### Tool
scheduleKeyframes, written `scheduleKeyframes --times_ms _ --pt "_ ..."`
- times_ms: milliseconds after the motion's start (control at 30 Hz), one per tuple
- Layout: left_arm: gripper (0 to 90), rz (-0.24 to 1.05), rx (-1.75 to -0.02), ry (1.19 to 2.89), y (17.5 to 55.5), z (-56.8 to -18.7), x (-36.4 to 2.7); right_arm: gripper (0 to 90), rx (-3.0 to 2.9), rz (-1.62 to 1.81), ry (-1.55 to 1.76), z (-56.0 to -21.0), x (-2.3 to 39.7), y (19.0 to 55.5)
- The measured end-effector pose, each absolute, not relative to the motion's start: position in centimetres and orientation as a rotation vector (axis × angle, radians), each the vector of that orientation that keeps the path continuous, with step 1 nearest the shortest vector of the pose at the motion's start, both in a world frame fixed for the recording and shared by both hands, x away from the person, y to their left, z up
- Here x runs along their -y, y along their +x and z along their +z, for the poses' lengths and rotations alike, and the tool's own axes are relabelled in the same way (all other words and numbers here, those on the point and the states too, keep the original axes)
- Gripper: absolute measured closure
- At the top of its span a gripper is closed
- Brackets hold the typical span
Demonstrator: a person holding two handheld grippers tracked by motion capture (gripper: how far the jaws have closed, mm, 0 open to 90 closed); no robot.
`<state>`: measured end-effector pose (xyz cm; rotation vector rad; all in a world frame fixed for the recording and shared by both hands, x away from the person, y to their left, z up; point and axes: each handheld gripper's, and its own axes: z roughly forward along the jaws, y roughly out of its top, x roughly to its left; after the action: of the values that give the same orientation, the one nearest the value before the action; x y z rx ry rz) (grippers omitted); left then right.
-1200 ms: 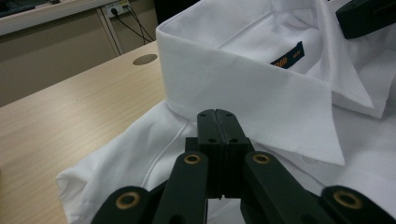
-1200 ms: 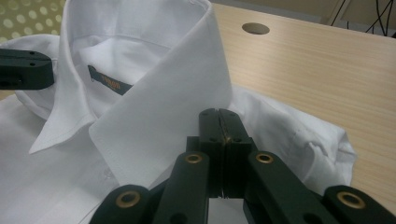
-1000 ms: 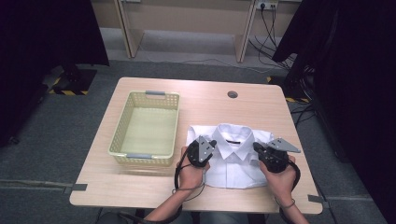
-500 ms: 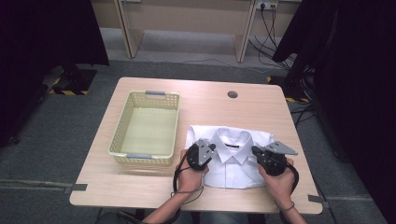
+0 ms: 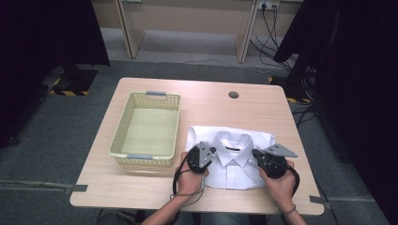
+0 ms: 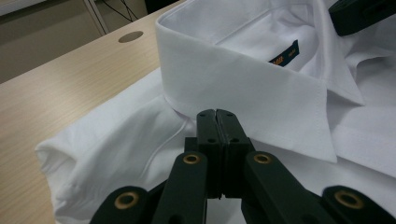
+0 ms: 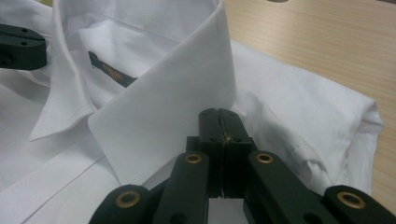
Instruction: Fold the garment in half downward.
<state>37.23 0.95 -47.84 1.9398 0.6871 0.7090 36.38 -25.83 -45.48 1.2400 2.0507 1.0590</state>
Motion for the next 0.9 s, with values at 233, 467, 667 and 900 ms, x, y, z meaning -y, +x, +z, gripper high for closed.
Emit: scheduleKeyframes --times_ms 233,467,667,900 --pt "88.4 0.700 -0.683 1.959 37.02 -47.84 -1.00 89.3 -2.062 1.052 1.239 -45.66 25.85 36.29" --pt "87.8 0.696 -0.680 1.975 36.88 -47.83 -1.02 89.3 -2.070 1.049 1.249 -45.98 25.89 36.20" --pt "86.1 0.688 -0.670 1.989 36.78 -47.83 -1.04 88.1 -2.077 1.051 1.253 -46.19 25.96 36.16" --pt "66.1 0.659 -0.684 1.971 36.51 -47.22 -1.11 76.9 -2.061 1.070 1.265 -45.96 26.18 36.25"
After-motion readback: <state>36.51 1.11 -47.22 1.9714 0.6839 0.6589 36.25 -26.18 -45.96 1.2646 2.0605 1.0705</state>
